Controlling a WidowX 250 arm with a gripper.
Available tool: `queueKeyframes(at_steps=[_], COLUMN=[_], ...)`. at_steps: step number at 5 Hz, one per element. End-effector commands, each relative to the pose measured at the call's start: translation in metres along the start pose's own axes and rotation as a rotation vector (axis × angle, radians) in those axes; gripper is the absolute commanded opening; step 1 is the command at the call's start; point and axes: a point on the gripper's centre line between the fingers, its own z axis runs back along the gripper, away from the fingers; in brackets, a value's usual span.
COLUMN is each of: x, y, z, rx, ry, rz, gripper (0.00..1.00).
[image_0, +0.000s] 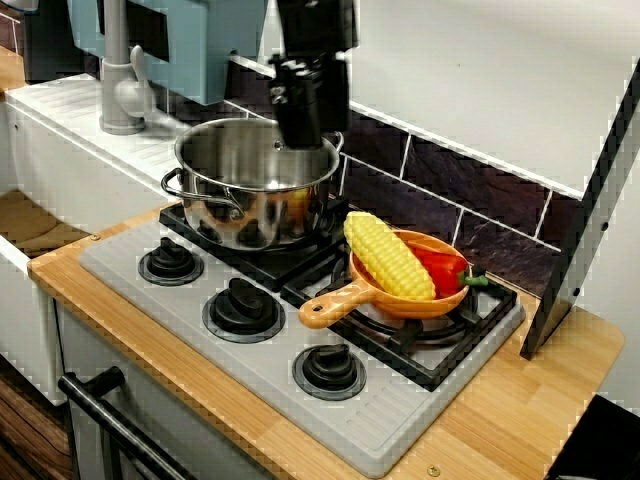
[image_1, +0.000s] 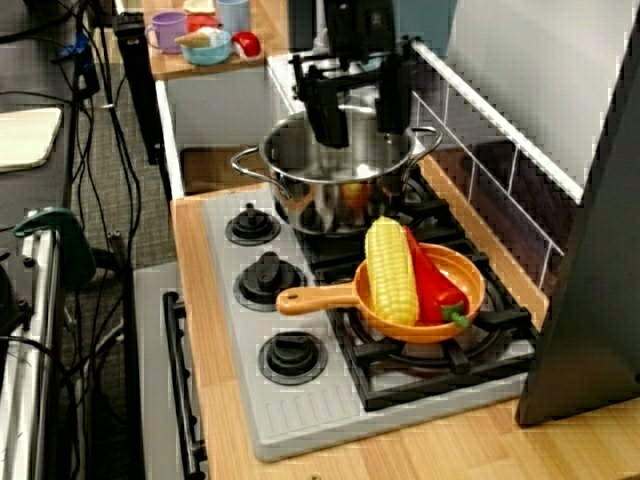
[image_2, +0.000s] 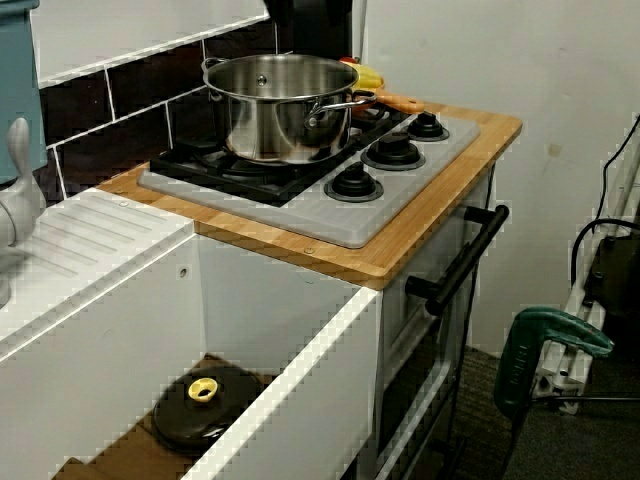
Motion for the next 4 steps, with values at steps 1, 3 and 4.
queueKeyframes(at_steps=[1, 3, 4], x=[0.033, 0.043, 0.042], y=[-0.016, -0.016, -0.016], z=[0.014, -0.006, -0.01], rx=[0.126, 0.143, 0.139], ry=[0.0, 0.022, 0.022], rz=[-0.087, -0.138, -0.141], gripper=[1.0, 1.0, 1.0])
